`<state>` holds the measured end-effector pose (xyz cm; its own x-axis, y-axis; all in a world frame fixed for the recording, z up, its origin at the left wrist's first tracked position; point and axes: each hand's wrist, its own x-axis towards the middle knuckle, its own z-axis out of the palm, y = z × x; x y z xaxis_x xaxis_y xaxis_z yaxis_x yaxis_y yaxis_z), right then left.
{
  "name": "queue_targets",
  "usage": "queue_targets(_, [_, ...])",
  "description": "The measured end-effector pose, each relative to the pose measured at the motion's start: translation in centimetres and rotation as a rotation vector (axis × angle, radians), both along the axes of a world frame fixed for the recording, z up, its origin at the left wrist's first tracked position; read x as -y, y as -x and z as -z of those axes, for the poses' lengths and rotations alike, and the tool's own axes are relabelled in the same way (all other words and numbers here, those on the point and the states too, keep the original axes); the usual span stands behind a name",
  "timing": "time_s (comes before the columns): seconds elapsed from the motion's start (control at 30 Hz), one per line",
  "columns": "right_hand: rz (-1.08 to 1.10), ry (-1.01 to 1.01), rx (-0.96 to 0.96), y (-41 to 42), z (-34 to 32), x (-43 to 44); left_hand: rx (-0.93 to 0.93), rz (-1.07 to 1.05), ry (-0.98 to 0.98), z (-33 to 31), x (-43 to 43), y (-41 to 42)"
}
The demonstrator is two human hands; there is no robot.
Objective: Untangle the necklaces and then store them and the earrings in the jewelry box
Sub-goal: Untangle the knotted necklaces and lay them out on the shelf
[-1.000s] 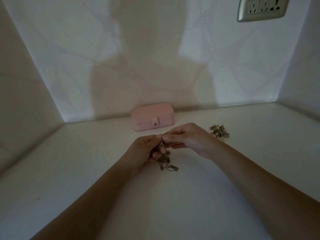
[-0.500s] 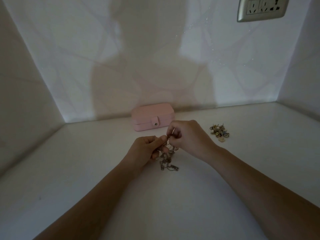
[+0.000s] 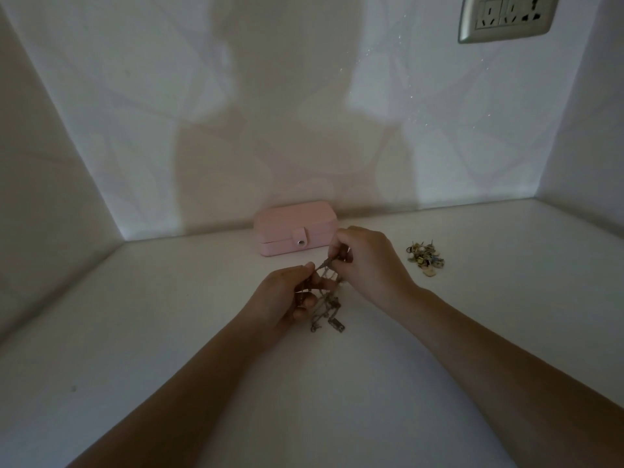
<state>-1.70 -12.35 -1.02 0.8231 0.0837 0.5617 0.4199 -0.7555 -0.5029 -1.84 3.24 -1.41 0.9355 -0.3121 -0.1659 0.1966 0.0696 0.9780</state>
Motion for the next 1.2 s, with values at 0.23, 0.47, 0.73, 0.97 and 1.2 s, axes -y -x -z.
queue_targets(0.23, [-0.148, -0.407, -0.414, 0.0, -0.6, 0.2, 0.134, -0.312, -0.178, 0.7, -0.6, -0.9])
queue_targets(0.47, [-0.364, -0.763, -0.636, 0.2, -1.2, 1.0, 0.263, -0.517, -0.527, 0.7, -2.3, -2.1])
queue_targets(0.73, [-0.364, -0.561, -0.479, 0.1, -0.6, 0.6, 0.453, -0.107, -0.239, 0.8, -0.3, -0.7])
queue_targets(0.97, [-0.219, -0.285, -0.222, 0.4, -0.7, 0.3, 0.358, -0.136, -0.087, 0.8, -0.7, -0.8])
queue_targets(1.2, [-0.084, -0.087, -0.107, 0.3, -0.5, 0.5, 0.354, -0.085, -0.093, 0.9, -0.1, -0.6])
